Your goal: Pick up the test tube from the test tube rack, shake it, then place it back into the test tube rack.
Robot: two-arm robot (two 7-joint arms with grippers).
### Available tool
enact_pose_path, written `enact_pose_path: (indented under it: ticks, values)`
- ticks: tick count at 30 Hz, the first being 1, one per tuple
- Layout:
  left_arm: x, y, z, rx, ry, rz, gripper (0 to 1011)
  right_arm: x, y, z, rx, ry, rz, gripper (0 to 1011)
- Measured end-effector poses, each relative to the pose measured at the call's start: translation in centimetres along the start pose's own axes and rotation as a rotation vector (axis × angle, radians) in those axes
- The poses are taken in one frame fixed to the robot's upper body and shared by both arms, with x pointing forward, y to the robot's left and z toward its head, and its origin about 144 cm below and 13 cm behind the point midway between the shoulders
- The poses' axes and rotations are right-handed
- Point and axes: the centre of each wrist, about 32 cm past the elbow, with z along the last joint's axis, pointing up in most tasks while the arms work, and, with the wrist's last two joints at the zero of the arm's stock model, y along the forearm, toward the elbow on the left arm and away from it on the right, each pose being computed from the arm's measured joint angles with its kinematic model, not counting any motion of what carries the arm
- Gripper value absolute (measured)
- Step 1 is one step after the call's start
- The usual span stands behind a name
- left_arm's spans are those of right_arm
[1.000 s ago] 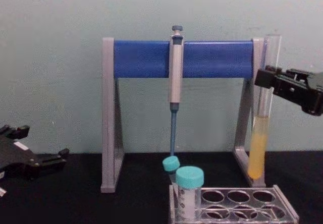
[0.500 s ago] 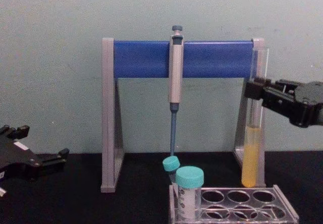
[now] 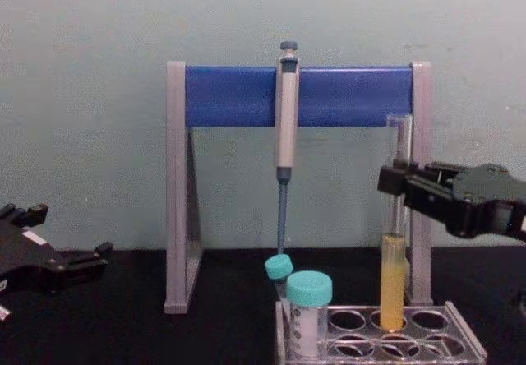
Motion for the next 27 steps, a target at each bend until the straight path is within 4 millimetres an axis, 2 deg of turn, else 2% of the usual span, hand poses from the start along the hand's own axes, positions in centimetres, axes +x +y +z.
enact_pose_path:
  ticks: [27]
  values:
    - [0.0, 0.0, 0.0, 0.0, 0.0, 0.0, 1002, -0.2, 0.7, -2.1, -0.088, 0.019, -0.007, 228]
